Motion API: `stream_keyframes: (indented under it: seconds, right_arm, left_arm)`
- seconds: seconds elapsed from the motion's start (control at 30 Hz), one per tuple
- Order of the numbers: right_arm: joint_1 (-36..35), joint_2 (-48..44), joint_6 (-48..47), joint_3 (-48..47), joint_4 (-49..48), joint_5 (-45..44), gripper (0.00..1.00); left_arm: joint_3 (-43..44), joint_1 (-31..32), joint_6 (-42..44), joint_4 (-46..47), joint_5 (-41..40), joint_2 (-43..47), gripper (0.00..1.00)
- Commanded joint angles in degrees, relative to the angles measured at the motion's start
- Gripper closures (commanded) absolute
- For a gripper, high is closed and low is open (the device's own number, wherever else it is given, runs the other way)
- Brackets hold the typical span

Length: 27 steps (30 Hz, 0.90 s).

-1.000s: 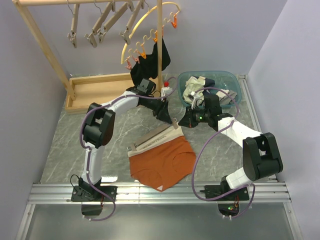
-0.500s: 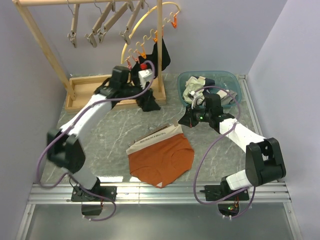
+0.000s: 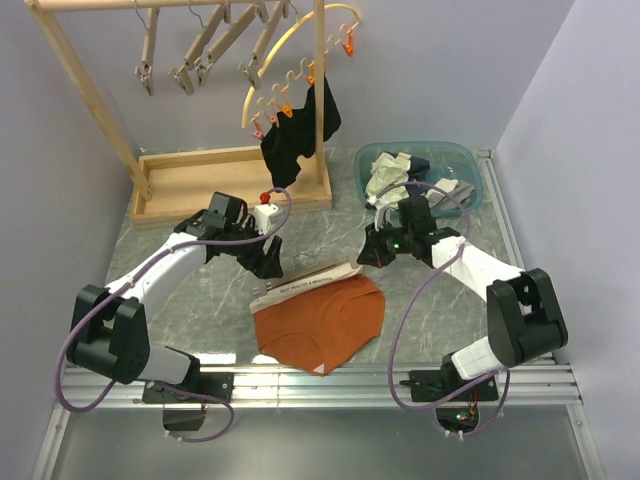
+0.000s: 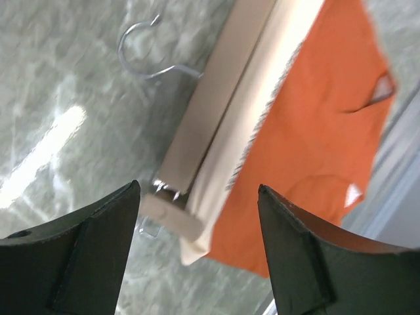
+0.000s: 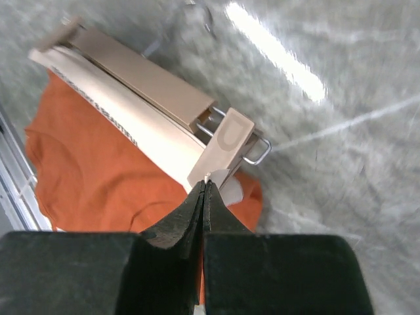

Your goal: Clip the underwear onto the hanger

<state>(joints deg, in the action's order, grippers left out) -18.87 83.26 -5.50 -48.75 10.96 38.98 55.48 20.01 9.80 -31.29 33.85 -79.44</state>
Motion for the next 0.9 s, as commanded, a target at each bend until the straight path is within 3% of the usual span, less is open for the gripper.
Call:
stream_keyframes:
  seconds: [0.0, 0.37, 0.5, 0.53, 0.67, 0.87]
  right_arm:
    - [-0.55, 1.99, -1.36, -1.34, 3.09, -2.59, 1.00]
    - [-1.52, 7.79, -1.10, -3.46, 7.14, -5.93, 0.98]
    - [-1.34, 7.44, -0.83, -3.28, 7.06, -6.81, 0.84]
    - [-1.34, 7.09, -0.83, -3.11, 6.97, -7.16, 0.73]
    - [-1.43, 3.24, -2.67, -2.58, 6.44, -8.48, 0.50]
    - [-1.69, 1.19, -11.71, -6.87, 8.89, -6.73, 0.38]
  left_arm:
    - [-0.20, 0.90, 3.73, 0.88, -5.27, -1.06, 0.24]
    - [0.41, 9.25, 8.57, 6.94, -14.59, -8.36, 0.33]
    - [1.29, 11.54, 9.35, 8.35, -16.44, -11.78, 0.39]
    - [1.29, 11.89, 9.88, 8.87, -16.62, -12.23, 0.41]
    - [1.12, 12.16, 10.24, 9.49, -15.92, -12.85, 0.41]
    - [0.68, 10.93, 7.61, 9.58, -11.71, -8.99, 0.38]
